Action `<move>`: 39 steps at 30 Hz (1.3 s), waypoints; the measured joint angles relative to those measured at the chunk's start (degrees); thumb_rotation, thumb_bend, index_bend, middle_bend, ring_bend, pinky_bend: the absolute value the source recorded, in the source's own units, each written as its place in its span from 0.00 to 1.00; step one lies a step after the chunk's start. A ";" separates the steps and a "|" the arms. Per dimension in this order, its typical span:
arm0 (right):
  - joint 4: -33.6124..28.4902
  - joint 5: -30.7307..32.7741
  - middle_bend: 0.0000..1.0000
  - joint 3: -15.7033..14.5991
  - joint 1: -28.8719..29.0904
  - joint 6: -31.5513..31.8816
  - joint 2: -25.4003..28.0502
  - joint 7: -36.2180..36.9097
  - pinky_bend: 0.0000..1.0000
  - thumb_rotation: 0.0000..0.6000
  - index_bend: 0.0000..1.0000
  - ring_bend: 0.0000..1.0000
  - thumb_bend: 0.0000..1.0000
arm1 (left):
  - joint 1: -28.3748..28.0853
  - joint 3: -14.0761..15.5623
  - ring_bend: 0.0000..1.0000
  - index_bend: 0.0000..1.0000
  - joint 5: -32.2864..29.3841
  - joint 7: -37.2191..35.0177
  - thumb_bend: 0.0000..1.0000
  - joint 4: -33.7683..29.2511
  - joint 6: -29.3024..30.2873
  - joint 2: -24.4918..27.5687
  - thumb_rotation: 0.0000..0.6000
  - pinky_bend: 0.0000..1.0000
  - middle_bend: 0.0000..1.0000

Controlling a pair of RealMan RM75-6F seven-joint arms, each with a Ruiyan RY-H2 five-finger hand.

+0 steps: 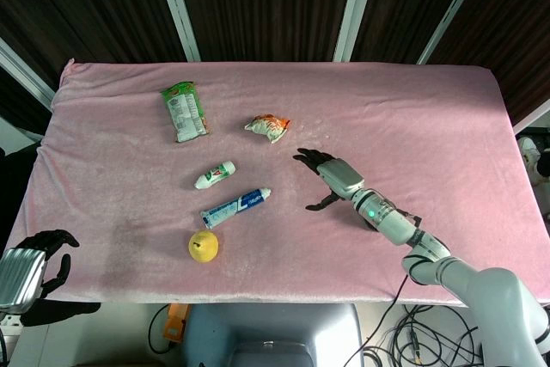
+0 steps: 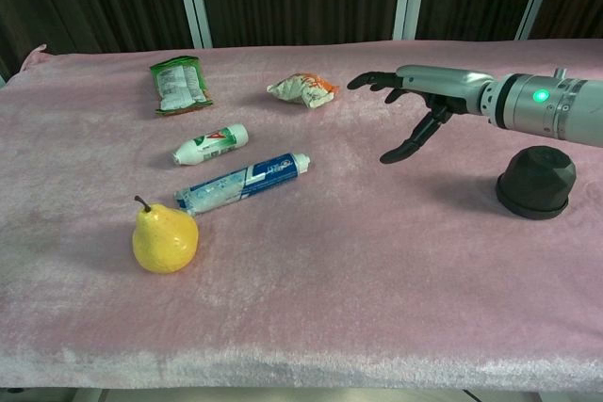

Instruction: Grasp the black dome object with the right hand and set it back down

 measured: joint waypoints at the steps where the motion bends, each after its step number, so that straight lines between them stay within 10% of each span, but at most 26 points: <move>1: 0.30 0.11 0.06 -0.15 0.08 0.11 -0.18 0.10 0.25 1.00 0.09 0.03 0.11 | 0.03 0.02 0.34 0.46 0.10 0.02 0.57 0.01 0.08 -0.01 1.00 0.47 0.40; 39: -6.08 -1.86 0.06 -8.21 -5.91 11.55 7.49 -2.86 0.25 1.00 0.10 0.03 0.11 | 0.31 -0.28 0.34 0.46 -0.40 0.15 0.57 -0.29 0.13 0.17 1.00 0.47 0.40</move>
